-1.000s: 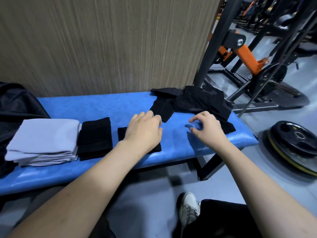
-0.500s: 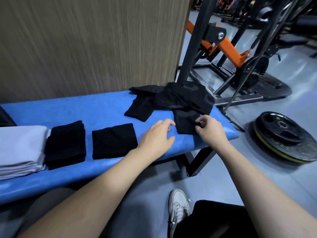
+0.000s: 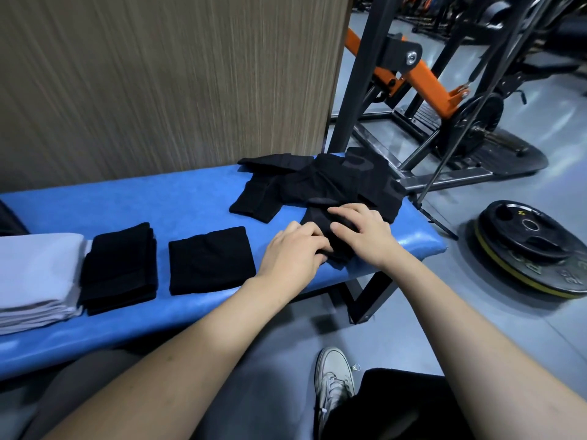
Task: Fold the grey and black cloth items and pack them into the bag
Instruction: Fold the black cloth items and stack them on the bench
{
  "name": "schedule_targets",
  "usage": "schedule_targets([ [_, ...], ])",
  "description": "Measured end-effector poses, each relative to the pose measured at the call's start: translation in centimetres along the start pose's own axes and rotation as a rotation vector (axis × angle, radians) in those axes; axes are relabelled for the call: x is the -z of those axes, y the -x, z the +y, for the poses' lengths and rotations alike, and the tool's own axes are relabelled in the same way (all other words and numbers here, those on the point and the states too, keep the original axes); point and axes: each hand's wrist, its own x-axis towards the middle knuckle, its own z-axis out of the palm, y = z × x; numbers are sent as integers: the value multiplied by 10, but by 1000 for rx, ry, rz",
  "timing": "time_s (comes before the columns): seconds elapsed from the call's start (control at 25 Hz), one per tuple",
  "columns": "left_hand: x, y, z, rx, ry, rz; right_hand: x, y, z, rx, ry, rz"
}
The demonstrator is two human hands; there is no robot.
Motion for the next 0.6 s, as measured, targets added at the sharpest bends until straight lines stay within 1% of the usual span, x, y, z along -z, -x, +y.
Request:
schedule_targets([
  [0.12,6,2,-6,-33,5,-71,-6,-6,-5,-48,130,-4],
  [0.36,24,17,-22,-103,-57,-139,-7,-22,1,-135,197,38],
  [0.6,40,39,-44,-152,11,-210,-11,-32,0,-191,245,96],
])
